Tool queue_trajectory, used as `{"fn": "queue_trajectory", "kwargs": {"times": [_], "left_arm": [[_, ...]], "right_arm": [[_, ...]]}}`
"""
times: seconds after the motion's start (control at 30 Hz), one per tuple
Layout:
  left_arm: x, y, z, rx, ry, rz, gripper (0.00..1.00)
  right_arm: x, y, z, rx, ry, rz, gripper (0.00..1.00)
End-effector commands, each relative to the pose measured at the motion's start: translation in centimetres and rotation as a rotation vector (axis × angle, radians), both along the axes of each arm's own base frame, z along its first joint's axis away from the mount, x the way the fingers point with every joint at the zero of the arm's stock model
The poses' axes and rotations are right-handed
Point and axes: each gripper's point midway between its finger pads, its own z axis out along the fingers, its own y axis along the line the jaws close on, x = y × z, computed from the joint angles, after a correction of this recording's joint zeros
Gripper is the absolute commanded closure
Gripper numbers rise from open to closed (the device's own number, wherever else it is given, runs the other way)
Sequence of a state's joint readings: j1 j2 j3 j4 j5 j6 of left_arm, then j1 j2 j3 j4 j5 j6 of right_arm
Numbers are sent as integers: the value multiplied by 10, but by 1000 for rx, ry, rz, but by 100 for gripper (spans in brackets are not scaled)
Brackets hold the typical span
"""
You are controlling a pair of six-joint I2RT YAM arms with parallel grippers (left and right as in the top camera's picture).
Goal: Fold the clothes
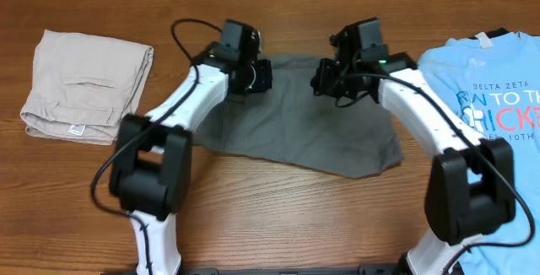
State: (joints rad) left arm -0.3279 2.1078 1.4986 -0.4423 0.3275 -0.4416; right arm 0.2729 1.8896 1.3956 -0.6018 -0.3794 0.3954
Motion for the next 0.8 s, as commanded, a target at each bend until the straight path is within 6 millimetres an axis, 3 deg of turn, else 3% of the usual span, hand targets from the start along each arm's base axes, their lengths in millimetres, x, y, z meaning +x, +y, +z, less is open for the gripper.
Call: {"fn": "queue_trajectory", "kwargs": {"times": [0.0,0.23,0.27,0.4,0.5,0.67,0.77], "left_arm": [[1,-8,-27,-44,48,20,96],[10,3,-53,-1,42,53,96],[12,6,-53,16,34,59,96],[15,11,-53,40,10,41,96],[17,14,-50,50,-9,21,96],[28,24,-33,45,-48,33,96],[35,30,-17,42,-85,48,96]], "right_arm": [[13,-2,-22,-31,-12,-17,96],[25,0,-74,-49,21,-23,96],[26,-7,-88,-88,35,-41,96],[33,-36,-112,-250,29,-123,96],[43,-60,-113,-348,-8,-191,96],[61,-73,-98,-327,-56,-231,95],[72,-84,-87,-319,-79,-260,89]]}}
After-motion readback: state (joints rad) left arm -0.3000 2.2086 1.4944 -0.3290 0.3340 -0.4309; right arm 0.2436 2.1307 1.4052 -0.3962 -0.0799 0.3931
